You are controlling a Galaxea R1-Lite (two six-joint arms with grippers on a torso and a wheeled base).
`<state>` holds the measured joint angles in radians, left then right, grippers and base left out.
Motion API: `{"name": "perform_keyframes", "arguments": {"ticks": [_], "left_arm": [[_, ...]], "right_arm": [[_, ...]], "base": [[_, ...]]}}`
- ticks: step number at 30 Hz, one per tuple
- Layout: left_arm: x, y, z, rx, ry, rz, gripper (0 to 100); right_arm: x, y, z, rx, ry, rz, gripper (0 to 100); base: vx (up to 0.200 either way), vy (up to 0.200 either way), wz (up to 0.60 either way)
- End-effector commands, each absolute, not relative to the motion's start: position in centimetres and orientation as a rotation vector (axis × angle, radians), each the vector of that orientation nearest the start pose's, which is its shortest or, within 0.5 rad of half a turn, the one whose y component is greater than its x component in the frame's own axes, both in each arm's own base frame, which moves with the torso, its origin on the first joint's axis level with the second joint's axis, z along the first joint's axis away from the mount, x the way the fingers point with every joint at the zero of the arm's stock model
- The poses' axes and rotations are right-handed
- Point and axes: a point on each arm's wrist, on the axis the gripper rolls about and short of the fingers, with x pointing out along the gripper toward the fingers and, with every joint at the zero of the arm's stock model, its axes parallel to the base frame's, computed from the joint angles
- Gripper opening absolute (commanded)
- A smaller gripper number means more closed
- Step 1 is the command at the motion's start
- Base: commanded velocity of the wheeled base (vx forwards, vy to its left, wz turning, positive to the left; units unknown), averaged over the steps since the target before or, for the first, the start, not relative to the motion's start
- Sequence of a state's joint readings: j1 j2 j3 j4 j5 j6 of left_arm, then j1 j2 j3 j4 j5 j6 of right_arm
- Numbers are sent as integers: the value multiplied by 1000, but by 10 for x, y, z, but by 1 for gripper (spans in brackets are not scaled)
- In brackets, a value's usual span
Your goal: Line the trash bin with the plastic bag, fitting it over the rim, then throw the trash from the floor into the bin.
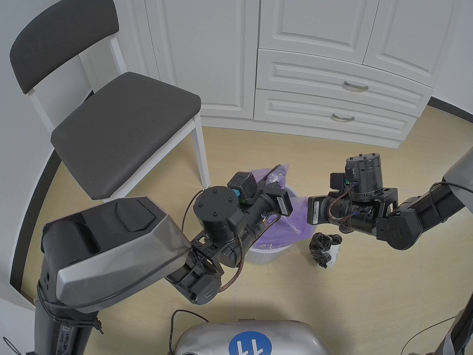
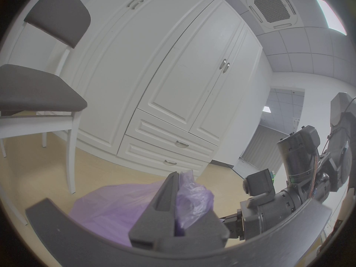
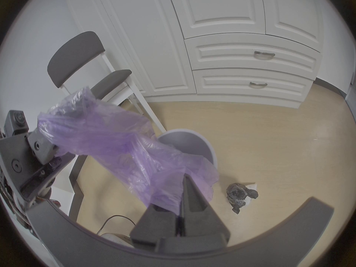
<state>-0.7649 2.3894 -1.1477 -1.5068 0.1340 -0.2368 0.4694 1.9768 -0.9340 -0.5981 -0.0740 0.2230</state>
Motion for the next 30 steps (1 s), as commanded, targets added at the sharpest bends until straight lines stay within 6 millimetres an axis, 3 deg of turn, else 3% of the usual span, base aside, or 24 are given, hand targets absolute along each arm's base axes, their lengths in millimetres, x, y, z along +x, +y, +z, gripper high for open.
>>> {"name": "perform_keyframes", "arguments": {"ticks": [1, 7, 14, 18, 23, 30], "left_arm": [[347, -316, 69, -318, -126, -710, 0], [359, -326, 57, -369, -133, -723, 0], [362, -330, 57, -393, -133, -738, 0], [367, -333, 45, -403, -111, -728, 0], [366, -333, 45, -405, -114, -726, 0], [366, -333, 45, -405, -114, -726, 0]], "right_arm": [[337, 160, 104, 101, 504, 327, 0], [334, 163, 101, 111, 488, 340, 0], [334, 172, 92, 153, 428, 367, 0], [339, 178, 78, 165, 425, 381, 0], [343, 190, 62, 232, 444, 422, 0], [351, 192, 51, 245, 463, 426, 0]], "base": [[0, 0, 0], [0, 0, 0], [0, 0, 0], [0, 0, 0], [0, 0, 0], [0, 0, 0]]}}
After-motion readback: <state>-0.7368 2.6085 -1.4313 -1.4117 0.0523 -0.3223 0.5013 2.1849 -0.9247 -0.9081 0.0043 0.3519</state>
